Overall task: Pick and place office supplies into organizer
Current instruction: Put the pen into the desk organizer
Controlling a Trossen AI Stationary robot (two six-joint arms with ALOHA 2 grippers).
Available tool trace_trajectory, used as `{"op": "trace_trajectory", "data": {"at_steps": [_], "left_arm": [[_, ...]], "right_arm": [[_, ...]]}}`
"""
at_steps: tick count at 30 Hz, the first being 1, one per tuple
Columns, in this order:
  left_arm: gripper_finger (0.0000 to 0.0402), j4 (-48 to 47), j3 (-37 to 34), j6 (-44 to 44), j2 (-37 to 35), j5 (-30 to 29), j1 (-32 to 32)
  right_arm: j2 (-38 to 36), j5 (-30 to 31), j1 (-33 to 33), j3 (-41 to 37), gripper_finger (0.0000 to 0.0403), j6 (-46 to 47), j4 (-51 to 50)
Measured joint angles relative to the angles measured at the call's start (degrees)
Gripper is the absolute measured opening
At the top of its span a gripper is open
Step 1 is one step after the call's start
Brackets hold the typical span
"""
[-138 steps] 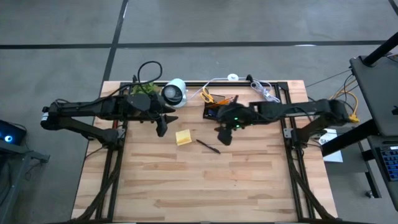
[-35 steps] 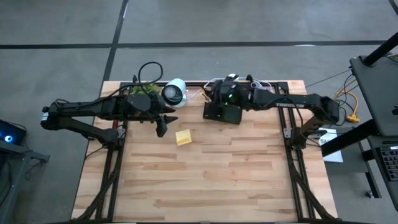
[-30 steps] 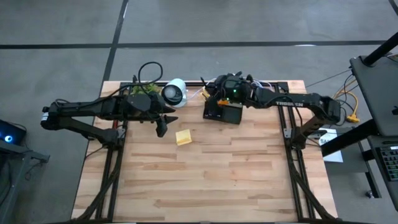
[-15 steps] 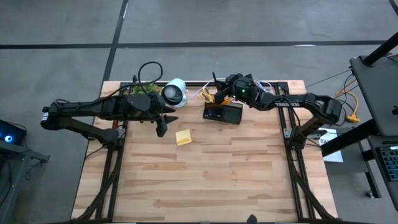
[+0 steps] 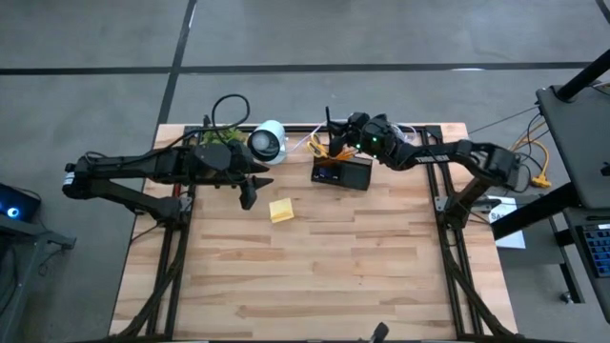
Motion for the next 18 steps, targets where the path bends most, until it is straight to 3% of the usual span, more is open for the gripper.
{"op": "trace_trajectory", "data": {"at_steps": [7, 18], "left_arm": [[0.0153, 0.3, 0.0, -1.5, 0.0, 0.0, 0.0], [0.0153, 0.3, 0.0, -1.4, 0.0, 0.0, 0.0]], "right_arm": [[2.1, -1.0, 0.1, 0.2, 0.0018, -0.1, -1.0], [2.4, -1.0, 0.1, 0.1, 0.0018, -7.7, -6.6]]}}
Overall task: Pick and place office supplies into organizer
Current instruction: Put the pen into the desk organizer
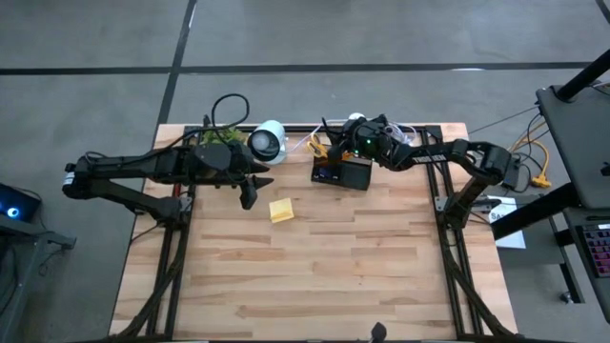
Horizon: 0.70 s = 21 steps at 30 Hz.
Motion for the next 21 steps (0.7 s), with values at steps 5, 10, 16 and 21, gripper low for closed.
{"op": "trace_trajectory", "data": {"at_steps": [5, 10, 16, 21], "left_arm": [[0.0153, 0.0, 0.0, 0.0, 0.0, 0.0, 0.0], [0.0153, 0.0, 0.0, 0.0, 0.0, 0.0, 0.0], [0.0153, 0.0, 0.0, 0.0, 0.0, 0.0, 0.0], [0.0153, 0.0, 0.0, 0.0, 0.0, 0.0, 0.0]], "right_arm": [[0.0, -0.5, 0.0, 0.0, 0.0018, -4.3, -0.8], [-0.1, -3.2, -0.2, 0.0, 0.0018, -5.2, -1.4], [-0.1, -3.4, -0.2, 0.0, 0.0018, -6.9, -1.4], [-0.1, -3.5, -0.2, 0.0, 0.0037, -7.0, -1.4]]}}
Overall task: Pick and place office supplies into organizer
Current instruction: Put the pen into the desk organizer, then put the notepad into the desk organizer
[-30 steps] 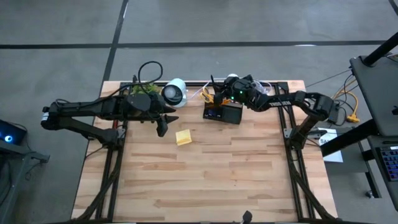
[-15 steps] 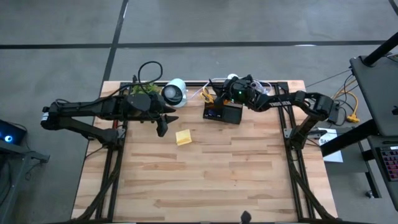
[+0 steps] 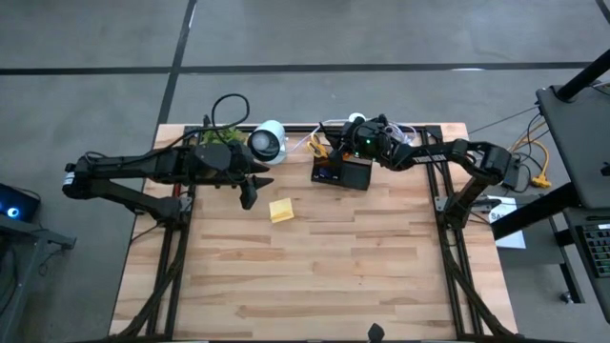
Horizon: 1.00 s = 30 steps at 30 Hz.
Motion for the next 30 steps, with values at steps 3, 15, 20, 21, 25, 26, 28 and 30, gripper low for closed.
{"op": "trace_trajectory", "data": {"at_steps": [3, 15, 20, 21, 25, 26, 28, 30], "left_arm": [[0.0153, 0.0, 0.0, 0.0, 0.0, 0.0, 0.0], [0.0153, 0.0, 0.0, 0.0, 0.0, 0.0, 0.0], [0.0153, 0.0, 0.0, 0.0, 0.0, 0.0, 0.0], [0.0153, 0.0, 0.0, 0.0, 0.0, 0.0, 0.0], [0.0153, -0.2, 0.0, 0.0, 0.0, 0.0, 0.0], [0.0153, -0.3, 0.0, 0.0, 0.0, 0.0, 0.0], [0.0153, -0.2, 0.0, 0.1, 0.0, 0.0, 0.0], [0.0153, -0.2, 0.0, 0.2, 0.0, 0.0, 0.0]], "right_arm": [[0.0, 0.0, 0.0, 0.0, 0.0054, 0.0, 0.0], [0.0, 0.0, 0.0, 0.0, 0.0076, 0.4, 0.0], [-0.2, 0.0, 0.0, 0.0, 0.0069, 4.2, 0.3], [-0.4, 0.0, 0.0, 0.0, 0.0068, 5.4, 0.3], [-2.7, -3.2, 0.2, 0.0, 0.0071, 9.2, 0.4], [-3.6, -4.0, 0.4, 0.0, 0.0073, 9.4, 0.3], [-5.5, -4.4, 1.1, 0.0, 0.0079, 9.5, 0.4], [-7.8, -4.5, 2.0, 0.0, 0.0085, 9.5, 0.4]]}}
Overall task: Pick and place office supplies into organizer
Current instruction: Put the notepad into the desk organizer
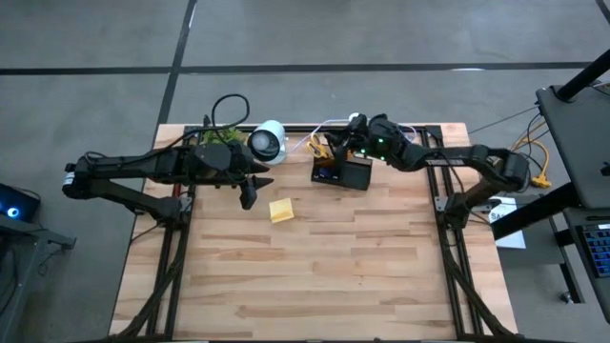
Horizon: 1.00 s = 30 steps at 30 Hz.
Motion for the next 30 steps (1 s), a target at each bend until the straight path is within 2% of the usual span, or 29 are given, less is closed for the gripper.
{"op": "trace_trajectory", "data": {"at_steps": [3, 7, 14, 17, 20, 23, 30], "left_arm": [[0.0153, 0.0, 0.0, 0.0, 0.0, 0.0, 0.0], [0.0153, 0.0, 0.0, 0.0, 0.0, 0.0, 0.0], [0.0153, 0.1, 0.0, 0.0, 0.0, 0.0, 0.0], [0.0153, 1.1, 0.0, 0.0, 0.6, 0.0, 0.0], [0.0153, 1.5, 0.0, 0.0, 1.5, 0.1, 0.0], [0.0153, 1.7, 0.0, 0.0, 4.0, 0.8, 0.0], [0.0153, 3.6, -0.6, 0.1, 14.8, 5.5, 0.0]], "right_arm": [[-4.5, -2.1, 1.8, 0.0, 0.0095, 0.9, -1.1], [-13.2, -6.7, 4.5, 0.0, 0.0104, 3.4, -7.3], [-27.8, -6.7, 9.7, 0.0, 0.0095, 2.1, -21.7], [-32.4, -4.0, 11.0, 0.0, 0.0089, 2.1, -28.5], [-35.7, -1.1, 11.9, -0.1, 0.0084, 2.0, -33.6], [-38.0, -0.7, 11.9, -0.4, 0.008, 1.1, -36.0], [-40.1, -0.7, 11.9, -0.5, 0.0083, -0.5, -38.4]]}}
